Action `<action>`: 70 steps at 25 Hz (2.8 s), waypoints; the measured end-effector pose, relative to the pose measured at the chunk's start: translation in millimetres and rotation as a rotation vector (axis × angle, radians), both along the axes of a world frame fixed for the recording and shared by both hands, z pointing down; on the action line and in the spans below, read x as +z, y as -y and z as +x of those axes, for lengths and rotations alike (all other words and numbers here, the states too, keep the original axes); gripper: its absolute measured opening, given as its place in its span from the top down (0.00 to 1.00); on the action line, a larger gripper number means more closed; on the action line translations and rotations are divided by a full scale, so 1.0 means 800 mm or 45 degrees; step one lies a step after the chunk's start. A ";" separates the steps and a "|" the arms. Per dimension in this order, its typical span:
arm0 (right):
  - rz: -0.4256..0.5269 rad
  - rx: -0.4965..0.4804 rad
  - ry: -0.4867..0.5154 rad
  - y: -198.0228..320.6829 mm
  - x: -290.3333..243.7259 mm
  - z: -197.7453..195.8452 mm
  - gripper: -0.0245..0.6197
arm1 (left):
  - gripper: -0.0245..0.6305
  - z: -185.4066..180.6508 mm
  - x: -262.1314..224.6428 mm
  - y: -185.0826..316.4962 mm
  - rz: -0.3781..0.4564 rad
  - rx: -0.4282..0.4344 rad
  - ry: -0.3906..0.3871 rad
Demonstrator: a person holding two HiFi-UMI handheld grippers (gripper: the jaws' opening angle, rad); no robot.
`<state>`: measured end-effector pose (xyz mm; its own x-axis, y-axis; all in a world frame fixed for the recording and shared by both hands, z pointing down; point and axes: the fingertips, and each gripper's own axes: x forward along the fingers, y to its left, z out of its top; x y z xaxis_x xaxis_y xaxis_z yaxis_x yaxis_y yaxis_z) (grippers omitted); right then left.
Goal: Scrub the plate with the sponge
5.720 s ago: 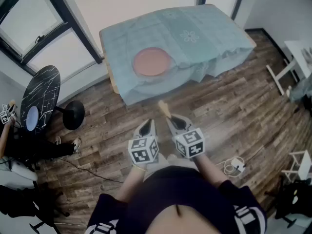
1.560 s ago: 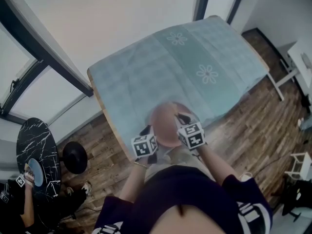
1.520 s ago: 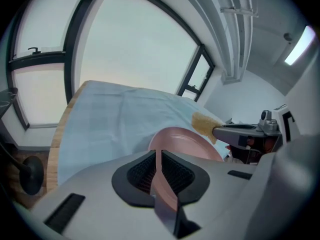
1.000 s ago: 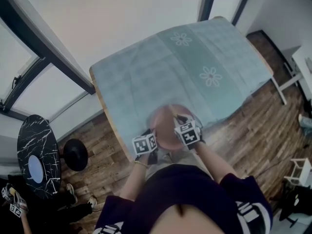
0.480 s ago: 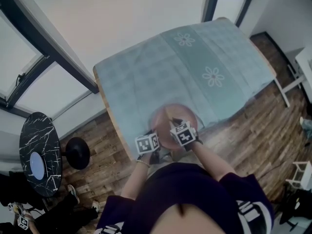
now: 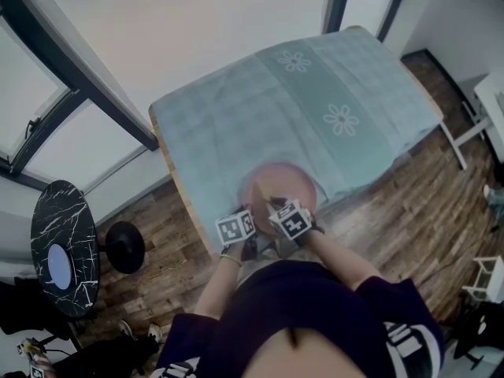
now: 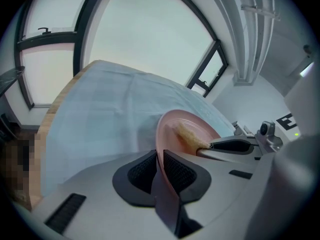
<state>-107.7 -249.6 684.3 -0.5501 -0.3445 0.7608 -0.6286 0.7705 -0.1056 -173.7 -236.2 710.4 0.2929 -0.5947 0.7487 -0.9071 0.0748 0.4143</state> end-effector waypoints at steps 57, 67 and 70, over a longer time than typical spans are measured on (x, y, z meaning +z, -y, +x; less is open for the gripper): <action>0.063 0.099 -0.207 0.027 -0.006 0.136 0.90 | 0.88 0.003 0.002 0.000 0.005 -0.003 -0.048; 0.017 0.062 -0.218 -0.004 0.005 0.121 0.90 | 0.88 0.002 0.003 0.002 0.011 0.000 -0.049; 0.012 0.050 -0.207 -0.011 0.006 0.116 0.90 | 0.88 0.002 0.002 0.002 0.010 0.000 -0.052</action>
<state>-14.9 -240.4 689.2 -0.4060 -0.3706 0.8354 -0.6664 0.7456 0.0069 -171.9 -237.8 712.3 0.3234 -0.6004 0.7314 -0.8893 0.0713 0.4517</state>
